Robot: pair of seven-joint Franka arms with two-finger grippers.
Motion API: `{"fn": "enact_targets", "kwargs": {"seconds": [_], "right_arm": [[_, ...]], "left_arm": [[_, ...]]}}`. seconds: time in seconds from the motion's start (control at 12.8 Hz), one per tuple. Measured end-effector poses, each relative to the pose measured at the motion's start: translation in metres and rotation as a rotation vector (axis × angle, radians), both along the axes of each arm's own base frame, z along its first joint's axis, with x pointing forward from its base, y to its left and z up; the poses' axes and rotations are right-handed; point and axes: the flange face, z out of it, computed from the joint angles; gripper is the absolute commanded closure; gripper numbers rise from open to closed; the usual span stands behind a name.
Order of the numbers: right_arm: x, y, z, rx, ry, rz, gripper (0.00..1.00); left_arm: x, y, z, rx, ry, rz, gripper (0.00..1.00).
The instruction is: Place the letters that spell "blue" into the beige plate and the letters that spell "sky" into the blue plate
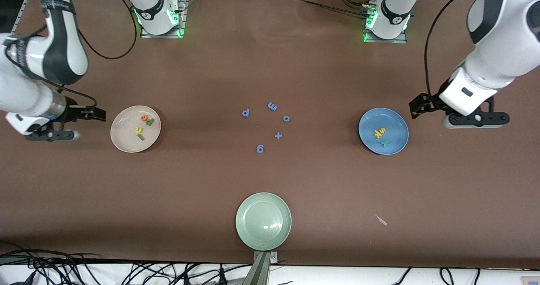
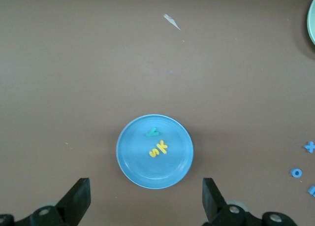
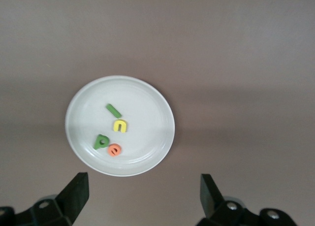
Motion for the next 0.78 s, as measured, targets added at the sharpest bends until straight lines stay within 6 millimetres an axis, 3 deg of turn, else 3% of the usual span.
{"fn": "enact_targets", "kwargs": {"seconds": [0.16, 0.31, 0.47, 0.78], "right_arm": [[0.016, 0.011, 0.039, 0.010, -0.039, 0.007, 0.00], [0.020, 0.019, 0.061, 0.024, -0.051, 0.012, 0.00], [0.016, 0.024, 0.087, 0.032, -0.049, 0.019, 0.00], [-0.005, 0.045, 0.168, 0.053, -0.055, 0.054, 0.00]], "left_arm": [[-0.004, 0.013, 0.017, 0.005, -0.033, 0.014, 0.00], [-0.010, 0.021, 0.028, 0.007, -0.051, 0.024, 0.00], [-0.013, 0.026, 0.031, 0.008, -0.052, 0.022, 0.00], [-0.016, 0.028, 0.029, 0.012, -0.023, 0.019, 0.00]]}}
